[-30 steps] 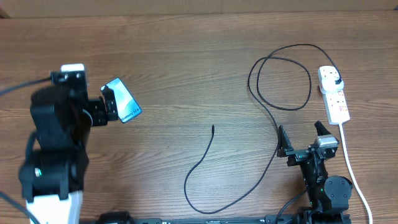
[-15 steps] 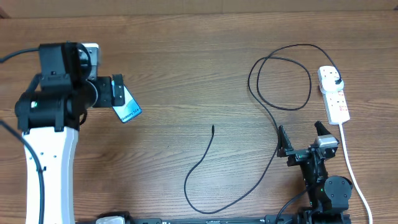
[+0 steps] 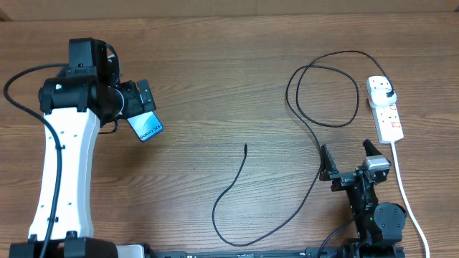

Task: Plug charger to phone and switch on socket
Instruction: 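Move the left gripper forward over the blue Galaxy phone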

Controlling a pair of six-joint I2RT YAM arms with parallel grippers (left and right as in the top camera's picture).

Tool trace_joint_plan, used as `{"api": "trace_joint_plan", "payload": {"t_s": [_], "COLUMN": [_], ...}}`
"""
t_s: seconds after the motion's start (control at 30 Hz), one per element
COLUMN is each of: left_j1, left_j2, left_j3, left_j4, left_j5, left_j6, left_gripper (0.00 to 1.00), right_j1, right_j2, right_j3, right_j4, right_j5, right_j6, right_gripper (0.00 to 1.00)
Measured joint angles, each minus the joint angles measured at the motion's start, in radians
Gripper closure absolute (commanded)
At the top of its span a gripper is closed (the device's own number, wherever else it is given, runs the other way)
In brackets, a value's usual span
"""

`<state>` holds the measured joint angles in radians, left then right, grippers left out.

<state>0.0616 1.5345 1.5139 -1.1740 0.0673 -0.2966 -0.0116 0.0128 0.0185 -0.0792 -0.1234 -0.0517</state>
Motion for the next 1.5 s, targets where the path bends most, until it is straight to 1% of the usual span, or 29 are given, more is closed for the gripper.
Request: {"api": "trace_joint_plan", "payload": {"t_s": [0.13, 0.23, 0.4, 0.53, 0.63, 0.8, 0.83, 0.87, 0.9, 0.93, 0.97, 1.0, 1.03, 1.23, 1.5], "left_j1": [0.000, 0.000, 0.000, 0.000, 0.000, 0.000, 0.000, 0.000, 0.000, 0.000, 0.000, 0.000, 0.000, 0.000, 0.000], "left_j2": [0.058, 0.132, 0.270, 0.378, 0.438, 0.522, 0.536, 0.549, 0.563, 0.575, 0.589, 0.600, 0.613, 0.659, 0.663], "left_j3": [0.065, 0.181, 0.394, 0.526, 0.570, 0.575, 0.575, 0.575, 0.575, 0.576, 0.576, 0.576, 0.576, 0.576, 0.576], "left_j4": [-0.056, -0.137, -0.253, -0.306, -0.332, -0.335, -0.334, -0.333, -0.331, -0.330, -0.330, -0.330, -0.330, -0.303, -0.257], "left_j5": [-0.027, -0.055, -0.089, -0.101, -0.103, -0.106, -0.106, -0.106, -0.107, -0.107, -0.109, -0.109, -0.109, -0.109, -0.110], "left_j6": [-0.099, -0.151, -0.185, -0.203, -0.206, -0.206, -0.206, -0.207, -0.206, -0.214, -0.214, -0.215, -0.213, -0.222, -0.222], "left_gripper": [0.00, 0.00, 0.00, 0.00, 0.00, 0.01, 0.07, 0.32, 0.48, 0.53, 0.40, 0.11, 0.00, 0.00, 0.00], "right_j1": [0.000, 0.000, 0.000, 0.000, 0.000, 0.000, 0.000, 0.000, 0.000, 0.000, 0.000, 0.000, 0.000, 0.000, 0.000], "right_j2": [0.000, 0.000, 0.000, 0.000, 0.000, 0.000, 0.000, 0.000, 0.000, 0.000, 0.000, 0.000, 0.000, 0.000, 0.000], "right_j3": [0.000, 0.000, 0.000, 0.000, 0.000, 0.000, 0.000, 0.000, 0.000, 0.000, 0.000, 0.000, 0.000, 0.000, 0.000], "right_j4": [0.000, 0.000, 0.000, 0.001, 0.001, 0.000, 0.001, 0.001, 0.001, 0.000, 0.000, 0.000, 0.001, 0.001, 0.000], "right_j5": [0.000, 0.000, 0.000, 0.000, 0.000, 0.001, 0.000, 0.000, 0.000, 0.000, 0.000, 0.000, 0.000, 0.000, 0.000], "right_j6": [0.000, -0.001, 0.000, 0.000, -0.001, 0.000, -0.001, 0.000, 0.000, 0.000, -0.001, 0.000, -0.001, -0.001, -0.001], "right_gripper": [0.00, 0.00, 0.00, 0.00, 0.00, 0.00, 0.00, 0.00, 0.00, 0.00, 0.00, 0.00, 0.00, 0.00, 0.00]}}
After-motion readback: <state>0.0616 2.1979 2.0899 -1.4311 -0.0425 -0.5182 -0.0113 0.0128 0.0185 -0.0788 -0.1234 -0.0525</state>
